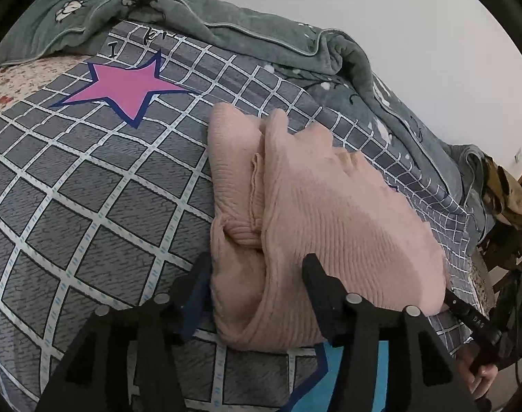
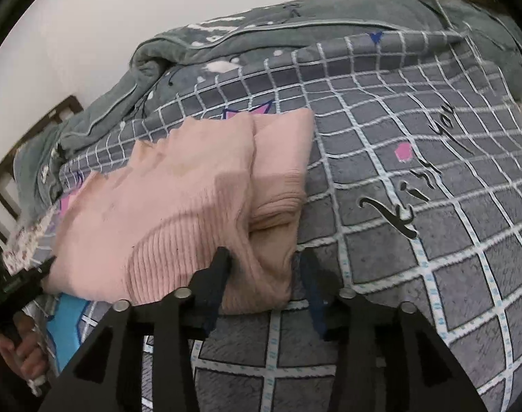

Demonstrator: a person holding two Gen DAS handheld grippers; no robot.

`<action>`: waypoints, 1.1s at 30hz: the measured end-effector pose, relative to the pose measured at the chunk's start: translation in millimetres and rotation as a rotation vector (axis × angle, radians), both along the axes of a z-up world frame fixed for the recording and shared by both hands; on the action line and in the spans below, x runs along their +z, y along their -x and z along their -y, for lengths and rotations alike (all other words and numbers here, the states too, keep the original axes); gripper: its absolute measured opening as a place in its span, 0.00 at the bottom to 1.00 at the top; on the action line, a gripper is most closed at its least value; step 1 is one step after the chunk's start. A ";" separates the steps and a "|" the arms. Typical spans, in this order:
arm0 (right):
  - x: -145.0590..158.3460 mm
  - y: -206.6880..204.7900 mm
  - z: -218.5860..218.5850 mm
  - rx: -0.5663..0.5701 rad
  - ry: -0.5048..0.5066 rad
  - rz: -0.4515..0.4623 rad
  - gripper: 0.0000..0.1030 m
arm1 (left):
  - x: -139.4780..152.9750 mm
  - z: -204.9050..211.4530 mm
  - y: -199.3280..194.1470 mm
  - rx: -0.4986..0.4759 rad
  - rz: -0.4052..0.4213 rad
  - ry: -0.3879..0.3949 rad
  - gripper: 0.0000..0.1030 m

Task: Fold small clothes

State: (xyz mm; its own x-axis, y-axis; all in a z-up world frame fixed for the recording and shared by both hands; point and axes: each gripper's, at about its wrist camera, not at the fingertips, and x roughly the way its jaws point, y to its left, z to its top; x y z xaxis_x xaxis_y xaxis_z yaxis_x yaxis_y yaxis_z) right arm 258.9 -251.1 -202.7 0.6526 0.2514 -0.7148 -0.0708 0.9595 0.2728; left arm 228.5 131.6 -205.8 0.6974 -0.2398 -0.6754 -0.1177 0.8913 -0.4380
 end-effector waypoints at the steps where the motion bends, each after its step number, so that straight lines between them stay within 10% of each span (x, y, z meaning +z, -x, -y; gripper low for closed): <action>1: -0.4 -1.3 -1.3 0.004 0.009 0.000 0.49 | -0.3 1.1 -0.4 0.002 0.000 -0.003 0.54; 5: -2.0 -5.9 5.4 0.002 -0.034 -0.018 0.49 | -0.6 4.9 -0.8 0.011 0.003 -0.032 0.54; 10: -3.6 -6.4 6.4 0.026 -0.069 -0.025 0.14 | -1.4 7.6 -1.2 0.025 0.002 -0.064 0.36; 14: -1.5 -4.0 14.0 0.004 -0.126 -0.014 0.12 | -2.9 -0.1 -2.1 0.011 0.005 -0.002 0.18; 33: 36.5 57.1 19.2 0.028 -0.119 0.121 0.09 | 7.4 -13.0 46.0 0.021 0.051 0.117 0.12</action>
State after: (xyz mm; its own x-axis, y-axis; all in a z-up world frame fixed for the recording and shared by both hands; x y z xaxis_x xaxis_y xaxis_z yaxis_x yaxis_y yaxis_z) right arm 201.8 -270.3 -166.2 0.7236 0.3484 -0.5958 -0.1359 0.9182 0.3720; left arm 182.4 144.6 -198.4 0.7358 -0.3004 -0.6069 -0.1103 0.8311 -0.5451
